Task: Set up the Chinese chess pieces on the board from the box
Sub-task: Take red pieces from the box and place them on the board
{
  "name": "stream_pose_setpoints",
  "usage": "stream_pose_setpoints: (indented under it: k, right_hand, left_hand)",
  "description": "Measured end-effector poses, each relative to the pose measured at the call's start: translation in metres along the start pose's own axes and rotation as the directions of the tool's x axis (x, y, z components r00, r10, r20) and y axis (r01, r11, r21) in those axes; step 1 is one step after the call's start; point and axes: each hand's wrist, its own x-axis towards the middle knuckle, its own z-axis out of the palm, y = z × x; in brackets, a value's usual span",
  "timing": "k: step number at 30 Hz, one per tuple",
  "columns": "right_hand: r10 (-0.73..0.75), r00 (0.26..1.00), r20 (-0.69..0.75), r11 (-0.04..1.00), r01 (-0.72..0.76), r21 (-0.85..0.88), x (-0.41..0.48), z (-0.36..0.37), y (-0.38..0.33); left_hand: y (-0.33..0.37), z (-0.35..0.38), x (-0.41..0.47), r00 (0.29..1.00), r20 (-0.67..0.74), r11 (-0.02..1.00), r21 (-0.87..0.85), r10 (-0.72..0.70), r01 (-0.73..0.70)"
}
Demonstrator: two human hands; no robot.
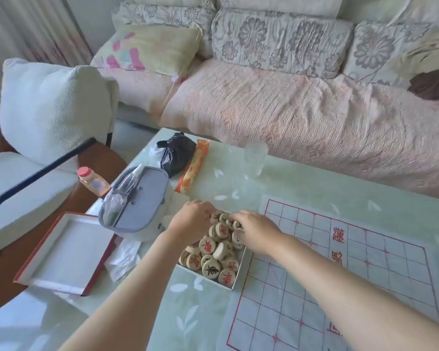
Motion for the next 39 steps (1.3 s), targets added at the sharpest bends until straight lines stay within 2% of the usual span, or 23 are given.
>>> stream_pose_setpoints:
  k: [3,5,9,16,23,26,28,31,35,39]
  right_hand:
    - [-0.068,0.997,-0.036,0.995,0.065,-0.076,0.024,0.027,0.011]
    - [-0.112,0.993,-0.048,0.988,0.106,-0.109,0.039,0.043,0.018]
    - [-0.2,0.975,-0.097,0.962,0.176,-0.209,0.058,0.069,0.029]
    - [-0.289,0.928,-0.235,0.944,0.235,-0.232,0.062,0.089,0.044]
    - [-0.179,0.91,-0.373,0.983,0.146,-0.114,0.011,0.089,0.031]
    - [-0.109,0.928,-0.356,0.994,0.092,-0.064,-0.025,0.091,0.024]
    - [-0.076,0.935,-0.346,0.997,0.061,-0.054,-0.051,0.094,0.023]
    - [-0.023,0.948,-0.319,0.998,0.002,-0.068,-0.095,0.095,0.026]
    - [0.058,0.953,-0.298,0.99,-0.094,-0.106,-0.151,0.098,0.038]
    - [0.162,0.936,-0.314,0.979,-0.193,-0.07,-0.195,0.112,0.059]
  left_hand:
    - [-0.026,0.023,0.003,0.995,-0.076,0.995,0.078,0.07,-0.064]
    - [-0.043,0.036,0.001,0.996,-0.052,0.991,0.117,0.077,-0.071]
    - [-0.061,0.056,-0.004,0.995,-0.09,0.975,0.223,0.041,-0.02]
    - [-0.067,0.076,-0.009,0.974,-0.211,0.957,0.291,0.087,-0.022]
    - [-0.063,0.077,-0.027,0.944,-0.292,0.975,0.198,0.154,-0.098]
    - [-0.05,0.069,-0.051,0.917,-0.364,0.984,0.129,0.161,-0.122]
    - [-0.038,0.068,-0.068,0.912,-0.379,0.986,0.016,0.158,-0.164]
    - [-0.014,0.077,-0.095,0.917,-0.355,0.964,-0.12,0.183,-0.239]
    - [0.015,0.102,-0.122,0.926,-0.279,0.937,-0.163,0.256,-0.308]
    - [0.038,0.132,-0.136,0.94,-0.189,0.929,-0.186,0.284,-0.318]
